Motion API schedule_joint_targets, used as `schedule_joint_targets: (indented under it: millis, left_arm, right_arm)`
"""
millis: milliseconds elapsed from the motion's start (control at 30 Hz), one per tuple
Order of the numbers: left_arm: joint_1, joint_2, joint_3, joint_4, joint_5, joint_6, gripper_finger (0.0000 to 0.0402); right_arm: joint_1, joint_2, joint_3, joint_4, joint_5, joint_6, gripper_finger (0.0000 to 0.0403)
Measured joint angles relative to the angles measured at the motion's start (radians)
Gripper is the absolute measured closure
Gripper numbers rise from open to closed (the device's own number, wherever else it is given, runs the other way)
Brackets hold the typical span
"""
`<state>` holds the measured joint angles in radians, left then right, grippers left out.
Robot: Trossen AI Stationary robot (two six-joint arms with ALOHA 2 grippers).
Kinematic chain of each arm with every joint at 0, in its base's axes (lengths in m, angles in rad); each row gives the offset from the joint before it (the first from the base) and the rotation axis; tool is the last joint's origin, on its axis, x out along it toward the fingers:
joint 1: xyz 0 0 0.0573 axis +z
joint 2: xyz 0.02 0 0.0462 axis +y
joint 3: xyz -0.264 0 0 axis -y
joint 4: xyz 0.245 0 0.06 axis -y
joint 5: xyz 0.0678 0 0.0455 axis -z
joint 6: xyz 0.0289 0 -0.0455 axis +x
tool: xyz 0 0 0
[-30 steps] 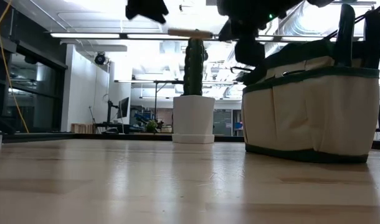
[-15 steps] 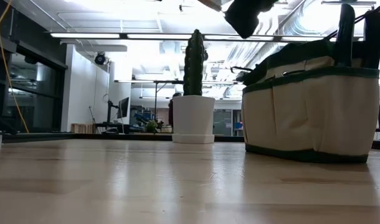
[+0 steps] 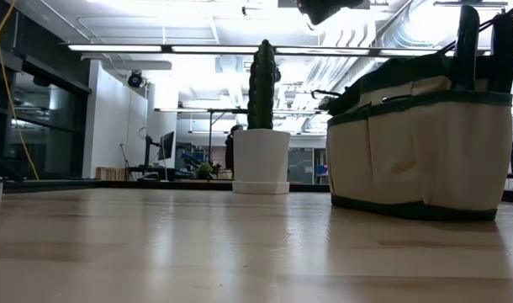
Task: Pick & Place Garden tools in Gardening bag
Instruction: Put the brown hand rake into the brown gardening bag
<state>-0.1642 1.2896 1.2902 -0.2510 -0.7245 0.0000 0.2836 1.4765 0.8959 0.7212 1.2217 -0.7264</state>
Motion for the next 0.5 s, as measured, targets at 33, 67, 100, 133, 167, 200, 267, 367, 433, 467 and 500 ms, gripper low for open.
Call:
schedule_joint_targets:
  millis: [33,67,100,133,167,200,267,367,433,467,500]
  left_arm:
    - [0.000,0.000,-0.002,0.017,0.002,0.007,0.0254]
    - [0.000,0.000,-0.004,0.033,0.004,0.017,0.0254]
    - [0.000,0.000,-0.004,0.045,0.010,0.024,0.0254]
    - [0.000,0.000,-0.004,0.060,0.013,0.034,0.0254]
    - [0.000,0.003,-0.005,0.076,0.017,0.045,0.0254]
    - [0.000,0.008,-0.005,0.095,0.028,0.054,0.0254]
    - [0.000,0.013,-0.005,0.117,0.056,0.072,0.0254]
    - [0.000,0.013,-0.006,0.159,0.102,0.083,0.0254]
    - [0.000,0.011,-0.005,0.166,0.116,0.083,0.0254]
    - [0.000,0.012,-0.005,0.167,0.117,0.084,0.0254]
    - [0.000,0.013,-0.005,0.170,0.117,0.084,0.0254]
  right_arm:
    - [0.000,0.000,0.000,0.008,-0.001,0.000,0.0399]
    - [0.000,0.000,0.000,0.012,-0.006,0.001,0.0399]
    - [0.000,0.000,0.000,0.018,-0.017,0.002,0.0399]
    - [0.000,0.000,0.000,0.022,-0.031,0.008,0.0399]
    - [0.000,0.000,0.000,0.024,-0.043,0.017,0.0399]
    - [0.000,0.000,0.000,0.025,-0.052,0.024,0.0399]
    - [0.000,0.000,0.000,0.035,-0.052,0.023,0.0399]
    - [0.000,0.000,0.000,0.041,-0.053,0.018,0.0399]
    - [0.002,0.000,0.000,0.046,-0.063,0.017,0.0399]
    - [0.004,0.000,0.000,0.050,-0.069,0.016,0.0399]
    - [0.005,0.000,0.000,0.062,-0.072,0.016,0.0399]
